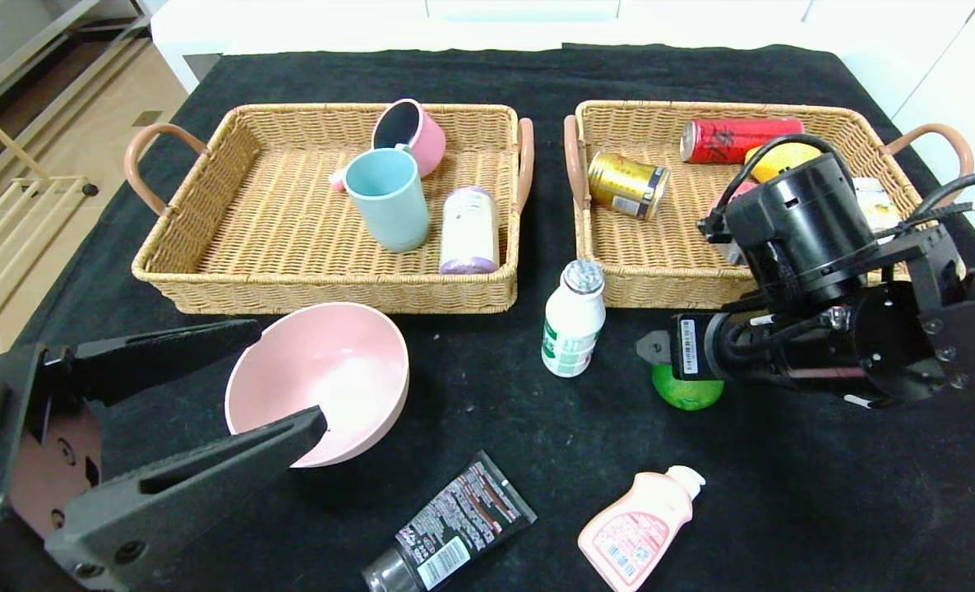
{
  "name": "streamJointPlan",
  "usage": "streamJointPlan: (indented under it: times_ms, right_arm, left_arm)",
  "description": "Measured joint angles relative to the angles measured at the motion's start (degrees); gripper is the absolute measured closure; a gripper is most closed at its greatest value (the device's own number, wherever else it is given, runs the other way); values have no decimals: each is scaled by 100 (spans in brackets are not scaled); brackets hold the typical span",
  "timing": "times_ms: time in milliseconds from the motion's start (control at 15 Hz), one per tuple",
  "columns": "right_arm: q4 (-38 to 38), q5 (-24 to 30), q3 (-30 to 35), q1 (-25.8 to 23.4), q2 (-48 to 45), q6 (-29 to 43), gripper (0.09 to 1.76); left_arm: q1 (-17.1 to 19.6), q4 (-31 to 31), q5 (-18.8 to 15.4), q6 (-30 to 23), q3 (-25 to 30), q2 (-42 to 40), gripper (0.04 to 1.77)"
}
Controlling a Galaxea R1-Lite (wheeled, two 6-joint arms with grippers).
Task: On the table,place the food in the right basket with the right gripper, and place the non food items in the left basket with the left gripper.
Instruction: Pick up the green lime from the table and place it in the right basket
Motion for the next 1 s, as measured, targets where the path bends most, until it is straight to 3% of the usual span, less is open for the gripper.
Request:
streamJointPlan:
  times_ms: [733, 867, 1000]
  right_arm:
    - [-78, -24, -66, -44, 390, 107, 15]
    - [-76, -24, -66, -54, 405, 107, 51]
    - [-78, -22, -68, -60, 413, 111, 68]
  left_arm:
    - [0, -2, 1, 0, 4, 13, 9]
    - [-2, 0, 1, -1, 4, 13, 9]
    - [-6, -2, 1, -1, 4, 13, 9]
